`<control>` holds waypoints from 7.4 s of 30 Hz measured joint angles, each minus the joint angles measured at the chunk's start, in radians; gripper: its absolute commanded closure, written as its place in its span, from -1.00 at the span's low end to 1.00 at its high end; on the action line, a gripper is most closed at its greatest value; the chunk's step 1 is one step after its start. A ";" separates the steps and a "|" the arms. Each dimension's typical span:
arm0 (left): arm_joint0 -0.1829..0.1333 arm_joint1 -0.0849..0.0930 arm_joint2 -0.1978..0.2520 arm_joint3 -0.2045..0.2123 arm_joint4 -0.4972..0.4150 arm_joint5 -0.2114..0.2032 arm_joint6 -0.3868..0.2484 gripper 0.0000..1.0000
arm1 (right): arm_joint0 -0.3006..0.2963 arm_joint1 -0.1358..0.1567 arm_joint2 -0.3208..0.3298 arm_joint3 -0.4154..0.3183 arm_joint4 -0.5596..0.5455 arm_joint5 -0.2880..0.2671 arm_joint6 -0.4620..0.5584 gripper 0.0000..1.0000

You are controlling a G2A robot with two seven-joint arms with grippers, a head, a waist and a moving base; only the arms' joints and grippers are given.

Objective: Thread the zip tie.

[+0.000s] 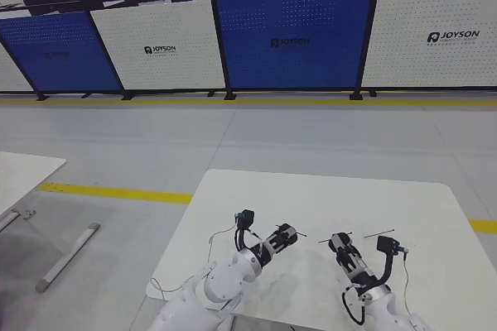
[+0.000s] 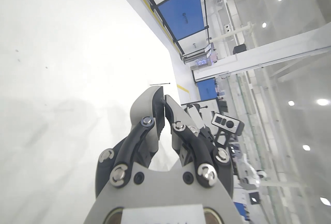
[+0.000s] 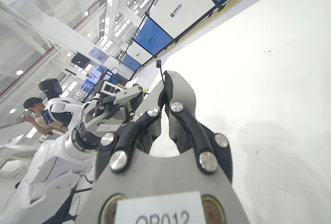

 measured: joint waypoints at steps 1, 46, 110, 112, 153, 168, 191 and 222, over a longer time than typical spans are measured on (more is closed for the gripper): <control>-0.001 0.001 0.004 0.000 0.019 0.000 -0.006 1.00 | -0.004 0.000 0.004 0.000 0.002 -0.002 0.000 1.00; 0.006 0.005 0.011 0.000 0.116 -0.090 0.010 1.00 | 0.025 -0.030 -0.063 0.096 0.017 -0.106 -0.141 1.00; 0.007 0.004 0.013 0.001 0.107 -0.091 0.008 1.00 | 0.068 -0.078 -0.073 0.129 0.133 -0.032 -0.021 1.00; 0.007 0.003 0.013 0.003 0.089 -0.098 0.001 1.00 | 0.068 -0.079 -0.071 0.127 0.133 -0.029 -0.020 1.00; 0.017 0.003 0.009 0.006 0.072 -0.122 -0.024 0.38 | 0.062 -0.095 -0.048 0.111 0.126 -0.053 0.012 1.00; 0.014 0.001 0.013 0.011 0.083 -0.111 -0.019 1.00 | 0.064 -0.102 -0.047 0.119 0.120 -0.051 0.014 1.00; 0.012 0.001 0.013 0.016 0.082 -0.121 -0.025 1.00 | 0.070 -0.110 -0.048 0.119 0.123 -0.046 0.054 0.34; 0.008 -0.004 0.013 0.019 0.054 -0.083 -0.021 1.00 | 0.025 -0.112 -0.017 0.087 0.089 -0.063 0.020 1.00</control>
